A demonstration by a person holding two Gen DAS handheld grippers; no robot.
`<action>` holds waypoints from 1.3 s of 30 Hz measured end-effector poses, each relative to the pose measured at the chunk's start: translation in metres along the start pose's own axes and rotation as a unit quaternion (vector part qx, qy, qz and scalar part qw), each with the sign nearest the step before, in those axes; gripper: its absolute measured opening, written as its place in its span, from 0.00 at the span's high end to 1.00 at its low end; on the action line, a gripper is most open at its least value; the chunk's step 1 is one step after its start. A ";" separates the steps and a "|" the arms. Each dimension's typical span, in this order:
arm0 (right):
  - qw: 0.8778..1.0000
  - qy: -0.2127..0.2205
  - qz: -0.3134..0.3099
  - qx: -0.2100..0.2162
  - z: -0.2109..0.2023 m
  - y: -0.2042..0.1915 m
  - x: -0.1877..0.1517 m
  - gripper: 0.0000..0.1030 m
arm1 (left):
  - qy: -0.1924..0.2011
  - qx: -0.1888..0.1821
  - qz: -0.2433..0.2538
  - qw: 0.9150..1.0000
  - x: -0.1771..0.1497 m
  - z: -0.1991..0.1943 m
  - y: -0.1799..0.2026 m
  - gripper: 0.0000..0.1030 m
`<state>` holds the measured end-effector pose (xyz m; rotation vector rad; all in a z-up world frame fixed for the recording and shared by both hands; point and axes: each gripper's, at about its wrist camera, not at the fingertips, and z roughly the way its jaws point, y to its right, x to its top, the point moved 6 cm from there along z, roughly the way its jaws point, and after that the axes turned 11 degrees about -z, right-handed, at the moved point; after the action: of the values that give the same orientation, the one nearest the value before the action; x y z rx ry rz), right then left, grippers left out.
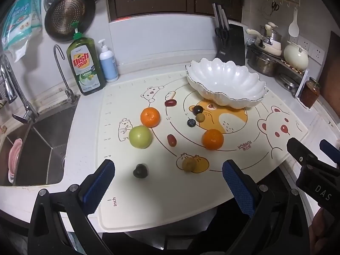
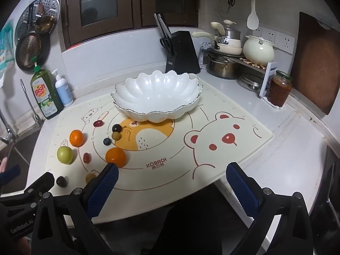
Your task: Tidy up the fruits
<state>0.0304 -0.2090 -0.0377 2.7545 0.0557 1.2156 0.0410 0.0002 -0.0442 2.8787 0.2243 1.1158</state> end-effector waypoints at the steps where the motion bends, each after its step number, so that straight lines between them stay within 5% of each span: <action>1: 1.000 -0.001 0.000 0.000 0.000 0.000 0.000 0.00 | 0.001 0.002 0.000 1.000 0.001 0.000 0.000 0.00; 39: 1.000 0.004 0.004 -0.002 -0.005 0.004 0.000 0.00 | 0.004 -0.002 0.007 1.000 -0.002 -0.003 0.001 0.00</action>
<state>0.0261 -0.2127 -0.0338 2.7490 0.0440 1.2272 0.0377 -0.0007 -0.0430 2.8762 0.2034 1.1302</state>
